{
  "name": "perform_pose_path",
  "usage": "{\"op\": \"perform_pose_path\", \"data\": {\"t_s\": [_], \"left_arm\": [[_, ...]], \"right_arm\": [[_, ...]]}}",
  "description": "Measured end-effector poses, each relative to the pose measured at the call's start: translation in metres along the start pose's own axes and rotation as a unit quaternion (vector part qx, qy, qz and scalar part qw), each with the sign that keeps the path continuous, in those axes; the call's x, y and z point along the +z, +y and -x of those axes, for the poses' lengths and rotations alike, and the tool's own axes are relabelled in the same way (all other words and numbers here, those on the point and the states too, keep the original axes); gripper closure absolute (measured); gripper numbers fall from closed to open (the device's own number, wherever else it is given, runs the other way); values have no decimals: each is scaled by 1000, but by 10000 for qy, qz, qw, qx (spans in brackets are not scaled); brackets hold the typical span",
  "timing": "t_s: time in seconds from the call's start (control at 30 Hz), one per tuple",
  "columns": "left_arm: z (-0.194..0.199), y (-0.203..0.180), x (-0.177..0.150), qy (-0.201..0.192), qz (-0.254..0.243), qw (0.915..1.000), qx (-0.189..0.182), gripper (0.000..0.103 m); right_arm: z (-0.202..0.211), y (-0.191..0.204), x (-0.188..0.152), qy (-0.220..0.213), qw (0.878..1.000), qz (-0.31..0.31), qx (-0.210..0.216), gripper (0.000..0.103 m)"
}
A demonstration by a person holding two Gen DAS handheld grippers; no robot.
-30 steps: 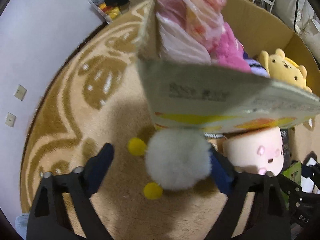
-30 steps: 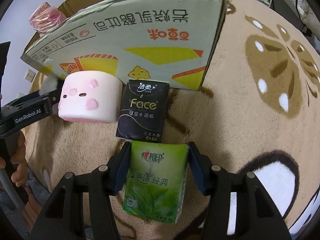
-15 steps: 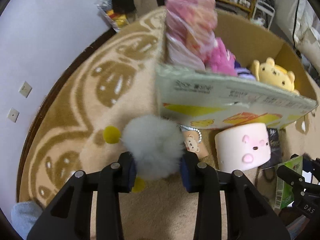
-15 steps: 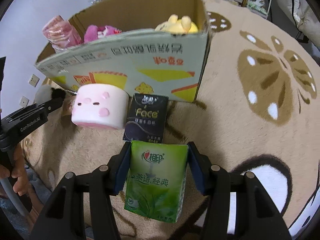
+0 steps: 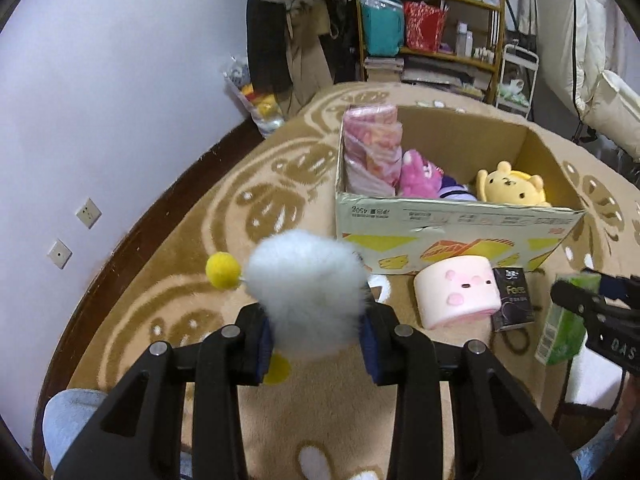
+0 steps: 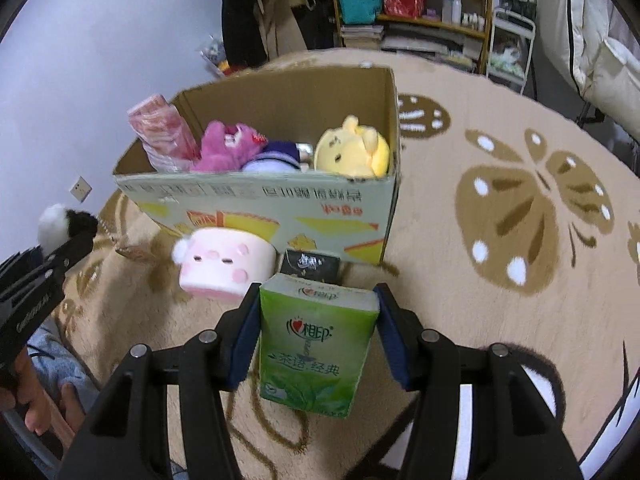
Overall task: Organize soft objects
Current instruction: 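Grasp the white pompom plush with the left tool while the right tool grasps the green tissue pack, then carry the pompom plush and green tissue pack over the box and release both inside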
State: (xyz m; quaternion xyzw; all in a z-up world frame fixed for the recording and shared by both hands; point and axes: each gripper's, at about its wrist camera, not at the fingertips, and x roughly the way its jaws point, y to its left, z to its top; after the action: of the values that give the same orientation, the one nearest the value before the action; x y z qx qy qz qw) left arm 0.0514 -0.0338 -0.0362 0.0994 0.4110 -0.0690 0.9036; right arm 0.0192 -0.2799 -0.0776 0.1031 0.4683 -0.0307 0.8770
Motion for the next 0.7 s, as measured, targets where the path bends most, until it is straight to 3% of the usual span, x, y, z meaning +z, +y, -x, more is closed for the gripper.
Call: {"op": "perform_pose_path", "data": {"t_s": [0.3, 0.43, 0.7], "left_arm": [[37, -10, 4, -584, -245, 9980, 66, 69], [49, -14, 15, -803, -75, 9967, 64, 69], [62, -24, 44, -1098, -193, 9937, 94, 69]], "right_arm": [[25, 3, 16, -629, 9980, 3, 35, 45], [38, 5, 25, -812, 9967, 27, -19, 45], [56, 10, 47, -1156, 9930, 204, -151, 45]]}}
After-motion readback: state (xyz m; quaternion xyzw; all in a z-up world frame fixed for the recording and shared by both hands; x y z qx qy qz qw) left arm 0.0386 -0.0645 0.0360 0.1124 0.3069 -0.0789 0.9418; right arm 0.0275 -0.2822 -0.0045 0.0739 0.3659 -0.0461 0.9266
